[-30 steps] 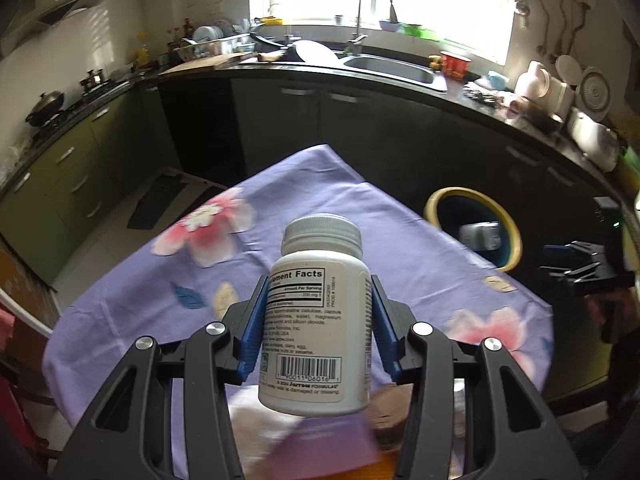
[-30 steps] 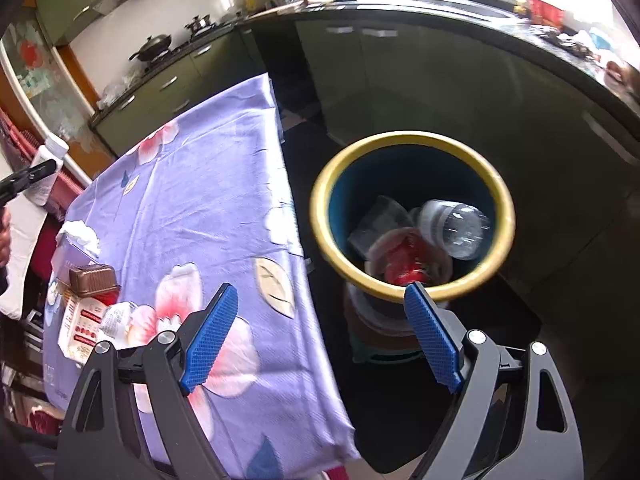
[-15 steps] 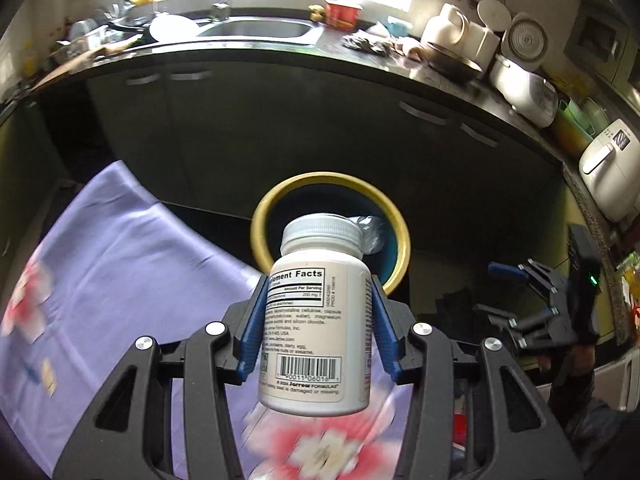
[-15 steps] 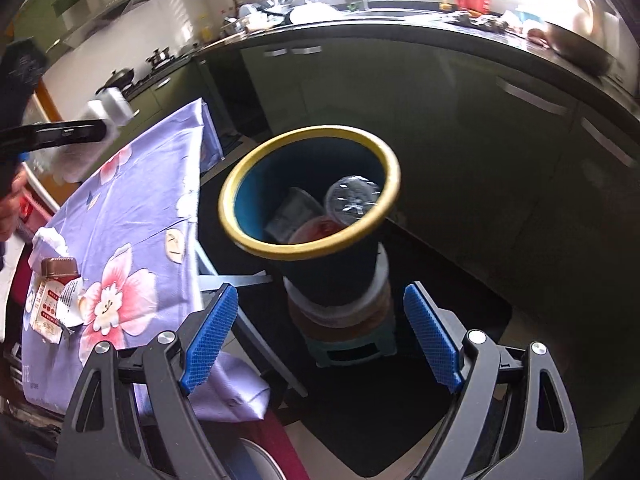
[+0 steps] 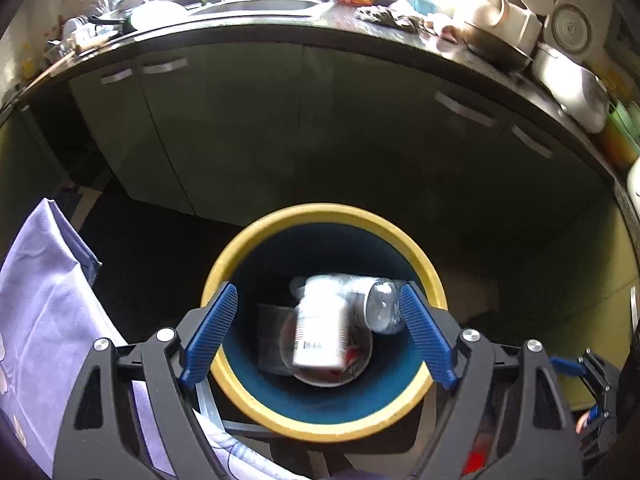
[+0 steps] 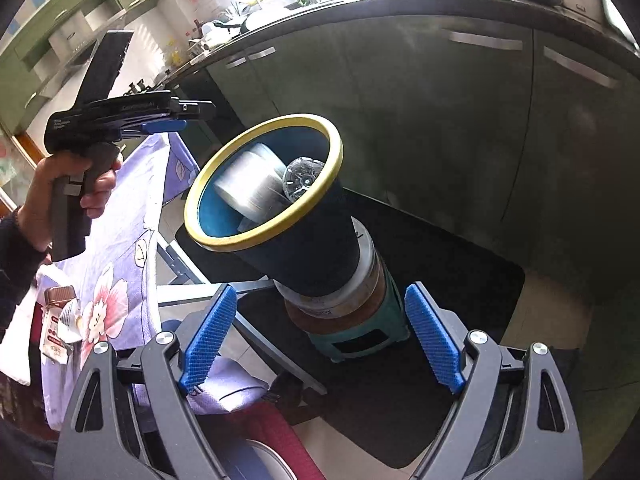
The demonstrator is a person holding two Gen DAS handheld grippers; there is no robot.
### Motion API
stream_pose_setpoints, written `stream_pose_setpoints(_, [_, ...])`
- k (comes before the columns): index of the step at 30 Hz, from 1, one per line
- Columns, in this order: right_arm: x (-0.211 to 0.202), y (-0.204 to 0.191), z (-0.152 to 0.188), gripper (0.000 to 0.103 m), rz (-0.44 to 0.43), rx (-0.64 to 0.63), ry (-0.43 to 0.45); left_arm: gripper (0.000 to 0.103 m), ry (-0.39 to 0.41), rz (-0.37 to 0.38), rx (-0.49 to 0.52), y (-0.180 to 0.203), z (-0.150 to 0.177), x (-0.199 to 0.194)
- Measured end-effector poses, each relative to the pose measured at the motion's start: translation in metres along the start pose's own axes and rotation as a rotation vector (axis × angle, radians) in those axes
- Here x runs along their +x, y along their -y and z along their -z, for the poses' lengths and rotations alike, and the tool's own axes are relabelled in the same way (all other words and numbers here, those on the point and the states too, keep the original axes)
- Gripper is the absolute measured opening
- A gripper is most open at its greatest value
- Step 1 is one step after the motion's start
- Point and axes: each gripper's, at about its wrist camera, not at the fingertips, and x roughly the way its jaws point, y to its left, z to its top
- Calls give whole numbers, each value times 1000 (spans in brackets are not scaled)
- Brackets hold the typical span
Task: Collect trash
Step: 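Carry the pill bottle with the left gripper over the bin and release, then reach the right gripper to the white-blue snack wrapper and grasp it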
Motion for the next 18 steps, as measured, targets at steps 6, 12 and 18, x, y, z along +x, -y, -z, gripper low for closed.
stream_pose_setpoints(6, [1,-11,0,86,-11,-25,-2,80,142,49,-36,-2,16,-85])
stream_pose_setpoints(12, [-4,-36,0,89,-27,-71,11,92,302,11,-148,-27,74,-195])
stream_pose_setpoints(18, [-7,-68,2,89,-18,-140,3,93,379,-67,-231,-56,159,-269])
